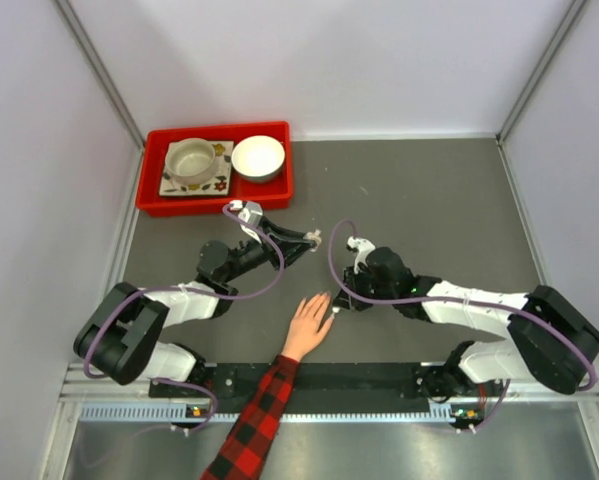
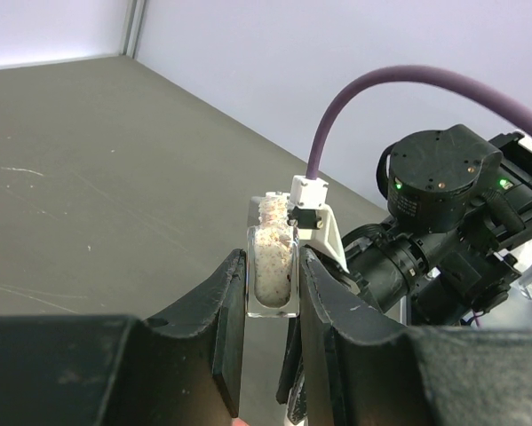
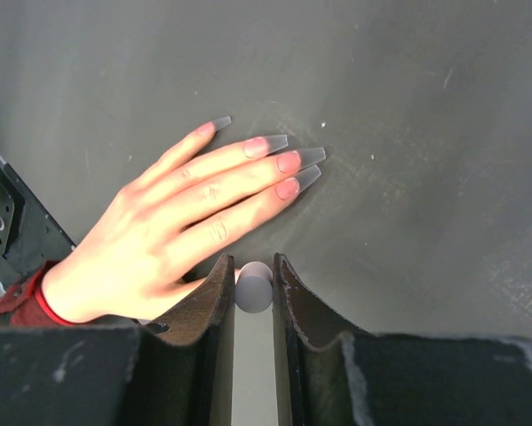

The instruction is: Paint the nails

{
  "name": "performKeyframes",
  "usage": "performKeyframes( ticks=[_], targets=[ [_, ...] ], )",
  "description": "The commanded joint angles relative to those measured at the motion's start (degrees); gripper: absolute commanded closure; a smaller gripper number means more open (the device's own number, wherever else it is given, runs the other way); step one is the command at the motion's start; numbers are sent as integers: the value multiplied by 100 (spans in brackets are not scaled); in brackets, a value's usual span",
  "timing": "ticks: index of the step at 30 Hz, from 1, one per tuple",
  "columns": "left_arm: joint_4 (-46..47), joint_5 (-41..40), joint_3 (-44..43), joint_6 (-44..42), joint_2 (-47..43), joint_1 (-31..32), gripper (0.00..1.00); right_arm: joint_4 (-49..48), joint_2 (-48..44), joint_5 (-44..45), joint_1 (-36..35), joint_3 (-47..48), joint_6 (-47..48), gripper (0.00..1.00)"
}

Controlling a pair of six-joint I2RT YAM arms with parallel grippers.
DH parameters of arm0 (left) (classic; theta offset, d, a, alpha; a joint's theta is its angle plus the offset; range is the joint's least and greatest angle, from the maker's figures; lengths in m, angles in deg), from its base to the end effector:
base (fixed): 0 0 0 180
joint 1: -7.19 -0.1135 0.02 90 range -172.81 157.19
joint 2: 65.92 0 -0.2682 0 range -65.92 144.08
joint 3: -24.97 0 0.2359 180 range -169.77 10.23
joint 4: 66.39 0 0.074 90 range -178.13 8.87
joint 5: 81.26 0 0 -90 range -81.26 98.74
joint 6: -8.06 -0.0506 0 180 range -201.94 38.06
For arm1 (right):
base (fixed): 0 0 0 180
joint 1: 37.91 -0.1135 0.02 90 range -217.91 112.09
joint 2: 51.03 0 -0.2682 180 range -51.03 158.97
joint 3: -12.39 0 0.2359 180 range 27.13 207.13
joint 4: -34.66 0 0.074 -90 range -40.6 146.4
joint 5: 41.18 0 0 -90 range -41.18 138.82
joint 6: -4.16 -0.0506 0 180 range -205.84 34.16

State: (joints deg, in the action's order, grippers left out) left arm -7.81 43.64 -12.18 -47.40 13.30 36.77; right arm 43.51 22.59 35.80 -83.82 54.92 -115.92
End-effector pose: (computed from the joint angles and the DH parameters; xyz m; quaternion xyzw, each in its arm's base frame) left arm 0.2081 -0.1514 0.2517 0.2154 0.5806 -0.5578 0.5526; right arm 0.1594 0.1810 0.1698 -0.1715 0.8851 0.3397 0.2680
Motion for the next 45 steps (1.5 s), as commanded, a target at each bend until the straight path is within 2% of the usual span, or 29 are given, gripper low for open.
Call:
performKeyframes(
  ticks=[1, 22, 36, 39, 45],
  targets=[
    [473, 53, -211, -71, -161, 21, 100, -105, -164, 89, -85, 280, 99, 100],
    [455, 70, -211, -71, -223, 21, 100, -219, 187, 62, -67, 394, 126, 100],
    [420, 79, -202, -97, -232, 12, 100, -211, 82, 1, -67, 411, 117, 100],
    [411, 79, -193, -80, -214, 12, 100, -18, -119, 97, -67, 429, 143, 100],
    [350, 131, -289, -27, -161, 12, 100, 1054, -831, 694, -67, 543, 398, 100]
  ],
)
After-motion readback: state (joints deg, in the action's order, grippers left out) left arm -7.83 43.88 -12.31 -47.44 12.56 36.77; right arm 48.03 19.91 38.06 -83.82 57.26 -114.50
